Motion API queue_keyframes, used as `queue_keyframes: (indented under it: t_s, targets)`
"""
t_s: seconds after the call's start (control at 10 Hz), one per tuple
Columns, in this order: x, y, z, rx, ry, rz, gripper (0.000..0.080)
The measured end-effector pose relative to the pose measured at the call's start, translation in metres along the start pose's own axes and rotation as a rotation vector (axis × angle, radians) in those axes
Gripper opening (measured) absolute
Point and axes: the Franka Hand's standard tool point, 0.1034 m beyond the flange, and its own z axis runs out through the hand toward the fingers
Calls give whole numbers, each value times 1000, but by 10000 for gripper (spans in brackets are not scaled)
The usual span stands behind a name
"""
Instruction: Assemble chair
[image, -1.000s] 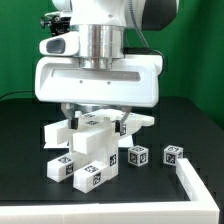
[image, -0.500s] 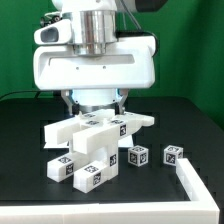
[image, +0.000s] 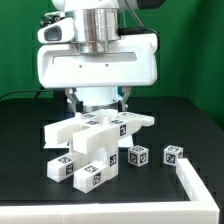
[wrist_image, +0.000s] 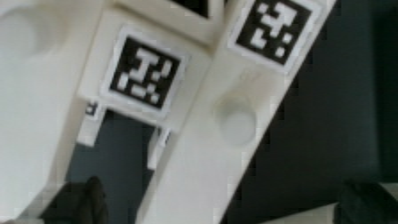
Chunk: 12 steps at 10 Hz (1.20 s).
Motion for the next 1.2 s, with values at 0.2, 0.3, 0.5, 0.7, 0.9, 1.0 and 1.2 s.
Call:
queue_keyframes:
  t_s: [0.2,0.3,0.5,0.7,0.9,1.0,1.2]
  targets:
    - [-29,-14,3,7,-29,8,648]
    - [-40,-18,5,7,-41,8,648]
    - [-43,-19,7,4,-47,6,648]
    - [-43,-19,7,4,-47,5,648]
    - [-57,-16,8,25,-60,86,648]
    - [-83,-29,9,13,-83,196,648]
    - [-104,-54,14,28,-86,216,648]
